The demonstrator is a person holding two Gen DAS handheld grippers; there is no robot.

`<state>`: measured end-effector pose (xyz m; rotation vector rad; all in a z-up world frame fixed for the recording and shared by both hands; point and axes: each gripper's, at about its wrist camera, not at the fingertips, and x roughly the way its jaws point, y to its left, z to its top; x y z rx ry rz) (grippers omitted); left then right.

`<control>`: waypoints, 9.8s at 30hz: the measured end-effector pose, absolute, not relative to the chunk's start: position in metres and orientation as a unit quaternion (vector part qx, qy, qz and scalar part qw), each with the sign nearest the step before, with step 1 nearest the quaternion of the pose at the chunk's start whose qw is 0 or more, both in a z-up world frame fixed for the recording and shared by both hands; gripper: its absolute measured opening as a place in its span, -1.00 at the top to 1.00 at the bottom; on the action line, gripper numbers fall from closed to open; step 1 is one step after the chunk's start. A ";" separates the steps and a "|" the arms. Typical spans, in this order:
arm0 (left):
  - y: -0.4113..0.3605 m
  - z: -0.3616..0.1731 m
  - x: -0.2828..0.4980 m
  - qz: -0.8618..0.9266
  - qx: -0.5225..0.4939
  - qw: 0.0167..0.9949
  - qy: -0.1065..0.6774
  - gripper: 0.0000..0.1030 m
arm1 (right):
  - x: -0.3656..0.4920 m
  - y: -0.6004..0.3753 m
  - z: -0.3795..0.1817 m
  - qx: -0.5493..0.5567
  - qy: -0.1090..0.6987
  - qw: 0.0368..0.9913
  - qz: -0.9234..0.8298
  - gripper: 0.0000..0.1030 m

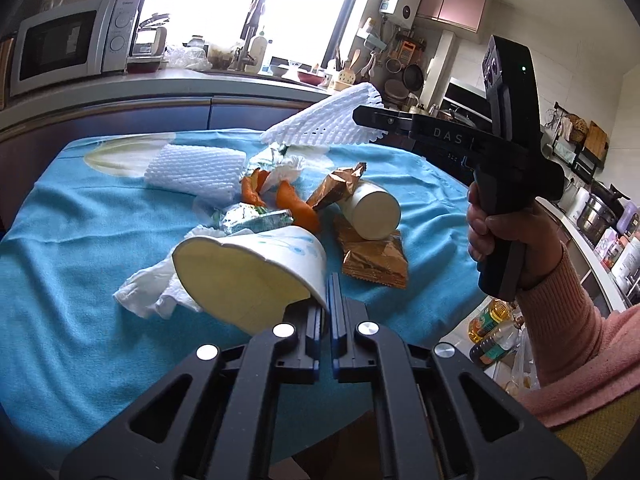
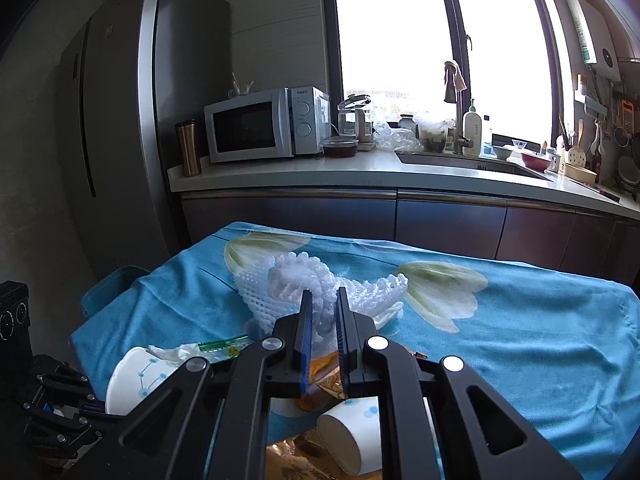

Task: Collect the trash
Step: 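Grasp the white dotted paper cup with the left tool while the right tool grasps a white foam net, then carry cup and foam net to the teal bin and open both tools, then grasp the crumpled tissue with the left tool while the right tool grasps the green wrapper, then carry tissue and green wrapper over the teal bin and lower them inside, then open both tools over the bin and return them to the table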

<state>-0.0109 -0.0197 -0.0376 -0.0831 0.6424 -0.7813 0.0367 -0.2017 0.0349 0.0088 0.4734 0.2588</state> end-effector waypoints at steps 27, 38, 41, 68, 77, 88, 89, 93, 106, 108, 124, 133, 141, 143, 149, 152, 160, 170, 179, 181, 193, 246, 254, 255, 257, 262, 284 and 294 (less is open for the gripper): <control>0.279 -0.025 0.061 -0.042 -0.101 0.947 0.301 0.93 | 0.129 0.086 0.033 0.002 0.308 0.856 0.415 0.81; 0.330 -0.094 0.109 0.013 -0.129 0.920 0.371 0.87 | 0.167 0.177 -0.008 0.006 0.388 0.821 0.420 0.81; 0.337 -0.103 0.116 0.019 -0.141 0.915 0.377 0.80 | 0.172 0.195 -0.021 -0.002 0.406 0.815 0.414 0.80; 0.155 -0.038 0.047 -0.238 -0.089 0.925 0.281 -0.32 | 0.107 -0.010 0.016 0.035 0.343 0.880 0.327 -0.06; 0.059 -0.063 0.042 -0.302 -0.046 0.893 0.330 -0.50 | 0.074 -0.118 -0.009 0.051 0.367 0.905 0.211 -0.06; 0.030 -0.079 0.066 -0.277 -0.031 0.882 0.380 -0.36 | 0.071 -0.135 -0.032 0.032 0.384 0.905 0.179 -0.05; 0.030 -0.080 0.068 -0.276 -0.033 0.880 0.384 -0.21 | 0.071 -0.133 -0.033 0.026 0.385 0.905 0.180 -0.05; 0.031 -0.082 0.071 -0.263 -0.037 0.882 0.389 0.24 | 0.072 -0.126 -0.037 0.007 0.388 0.905 0.176 -0.04; 0.054 -0.079 0.065 -0.260 -0.083 0.880 0.389 0.89 | 0.072 -0.131 -0.042 0.006 0.389 0.904 0.174 0.38; 0.057 -0.077 0.062 -0.257 -0.084 0.882 0.385 0.90 | 0.072 -0.132 -0.042 0.012 0.388 0.905 0.176 0.44; 0.103 -0.056 0.043 -0.221 -0.105 0.903 0.353 0.90 | 0.064 -0.126 -0.022 0.038 0.361 0.907 0.214 0.74; 0.135 -0.048 0.030 -0.190 -0.114 0.914 0.339 0.90 | 0.065 -0.097 -0.012 0.045 0.353 0.898 0.259 0.74; 0.188 -0.037 0.021 -0.132 -0.138 0.929 0.316 0.90 | 0.075 -0.056 -0.009 0.038 0.354 0.883 0.305 0.74; 0.205 -0.035 0.018 -0.114 -0.145 0.933 0.310 0.90 | 0.078 -0.042 -0.008 0.033 0.353 0.880 0.316 0.74; 0.247 -0.028 0.011 -0.063 -0.157 0.940 0.296 0.90 | 0.085 -0.005 -0.004 0.020 0.350 0.868 0.352 0.74; 0.262 -0.025 0.009 -0.044 -0.159 0.942 0.292 0.90 | 0.087 0.011 -0.004 0.011 0.350 0.861 0.368 0.74; 0.297 -0.024 0.007 -0.003 -0.166 0.944 0.286 0.90 | 0.096 0.045 -0.004 -0.007 0.352 0.848 0.397 0.74; 0.317 -0.032 0.008 0.026 -0.180 0.939 0.291 0.90 | 0.106 0.080 -0.006 -0.023 0.354 0.834 0.423 0.74; 0.322 -0.032 0.005 0.031 -0.187 0.938 0.289 0.90 | 0.115 0.091 -0.010 -0.018 0.360 0.828 0.429 0.74; 0.322 -0.033 0.006 0.032 -0.189 0.938 0.290 0.90 | 0.117 0.093 -0.012 -0.019 0.362 0.828 0.428 0.74; 0.326 -0.039 0.015 0.044 -0.194 0.934 0.297 0.90 | 0.126 0.108 -0.014 -0.016 0.369 0.822 0.434 0.74; 0.334 -0.090 0.073 0.125 -0.165 0.910 0.358 0.78 | 0.175 0.207 -0.059 -0.058 0.457 0.774 0.434 0.60; 0.328 -0.082 0.067 0.142 -0.144 0.917 0.343 0.21 | 0.171 0.194 -0.059 -0.040 0.454 0.776 0.436 0.51; 0.326 -0.080 0.066 0.145 -0.140 0.918 0.340 0.17 | 0.171 0.193 -0.058 -0.040 0.453 0.777 0.437 0.51; 0.324 -0.078 0.063 0.148 -0.134 0.920 0.337 0.12 | 0.171 0.191 -0.058 -0.038 0.452 0.778 0.435 0.50; 0.321 -0.072 0.057 0.153 -0.130 0.922 0.331 0.03 | 0.172 0.188 -0.057 -0.028 0.452 0.779 0.435 0.46; 0.187 -0.026 0.028 -0.014 -0.057 0.960 0.273 -0.72 | 0.099 0.004 -0.018 0.022 0.368 0.860 0.353 -0.11; 0.073 -0.032 0.037 -0.143 -0.016 0.944 0.295 -0.72 | 0.057 -0.107 -0.010 0.027 0.343 0.908 0.238 -0.13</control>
